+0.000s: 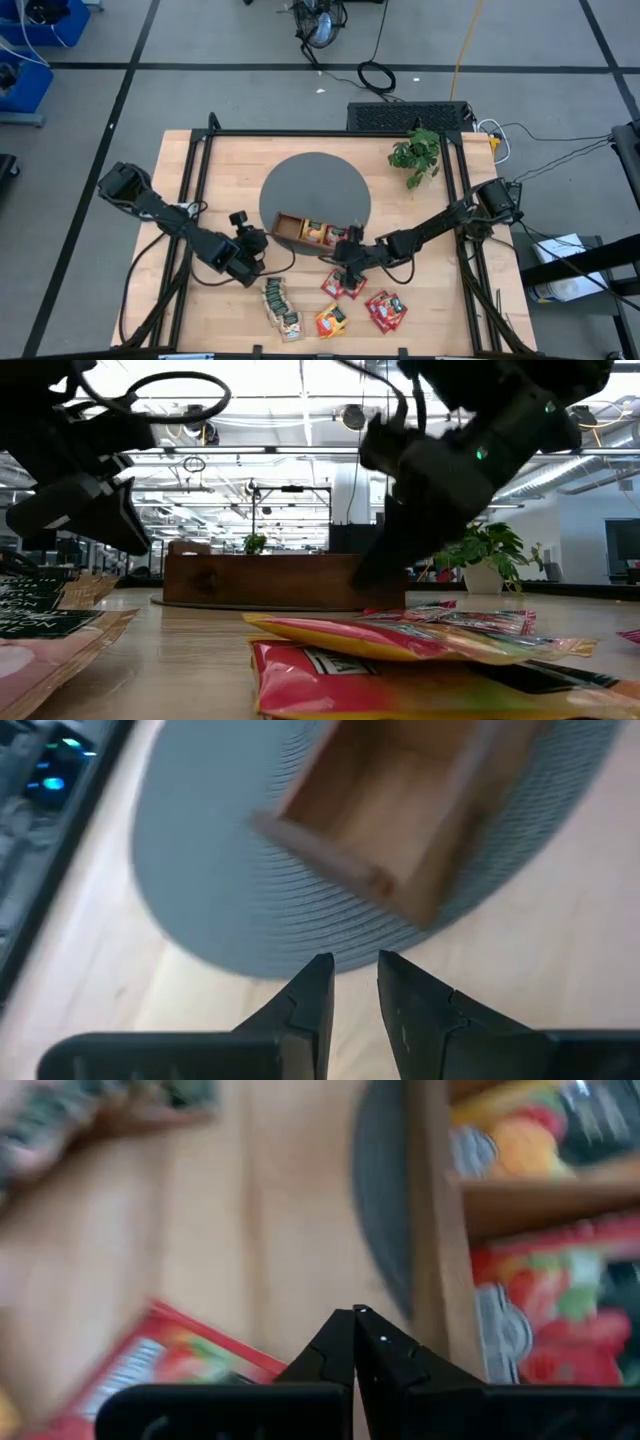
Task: Pick & Place Tea
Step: Adjust the wooden organizer, then put the brown tea bag into the left section of the wooden organizer
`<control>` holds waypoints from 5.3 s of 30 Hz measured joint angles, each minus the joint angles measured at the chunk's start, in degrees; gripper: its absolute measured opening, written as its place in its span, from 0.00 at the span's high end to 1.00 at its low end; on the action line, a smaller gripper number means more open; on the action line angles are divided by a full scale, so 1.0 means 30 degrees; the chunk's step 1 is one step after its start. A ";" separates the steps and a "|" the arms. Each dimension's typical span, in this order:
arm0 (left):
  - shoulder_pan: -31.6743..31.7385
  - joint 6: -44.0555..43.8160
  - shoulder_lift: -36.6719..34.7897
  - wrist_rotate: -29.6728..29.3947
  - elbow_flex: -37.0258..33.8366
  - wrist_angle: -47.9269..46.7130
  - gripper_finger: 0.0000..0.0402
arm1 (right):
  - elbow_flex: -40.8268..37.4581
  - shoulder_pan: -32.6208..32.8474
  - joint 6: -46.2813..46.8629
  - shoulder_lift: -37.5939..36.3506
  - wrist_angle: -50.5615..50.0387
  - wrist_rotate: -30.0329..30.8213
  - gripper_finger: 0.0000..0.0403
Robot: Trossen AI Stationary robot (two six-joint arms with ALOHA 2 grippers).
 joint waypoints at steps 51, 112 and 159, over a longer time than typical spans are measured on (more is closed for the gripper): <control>-0.4455 0.8063 0.1021 0.4521 0.0634 1.2321 0.78 | 0.2361 0.1270 -0.4543 -0.0206 0.1832 -0.1405 1.00; -0.3586 0.7852 0.8982 1.1164 0.5829 1.4393 0.78 | 0.7118 0.0224 0.2504 0.6666 0.3901 -1.2313 0.57; -0.4507 1.0102 0.4869 0.8530 0.3206 1.5739 0.78 | 0.7074 -0.0064 -0.1212 0.5044 0.2035 -0.9977 1.00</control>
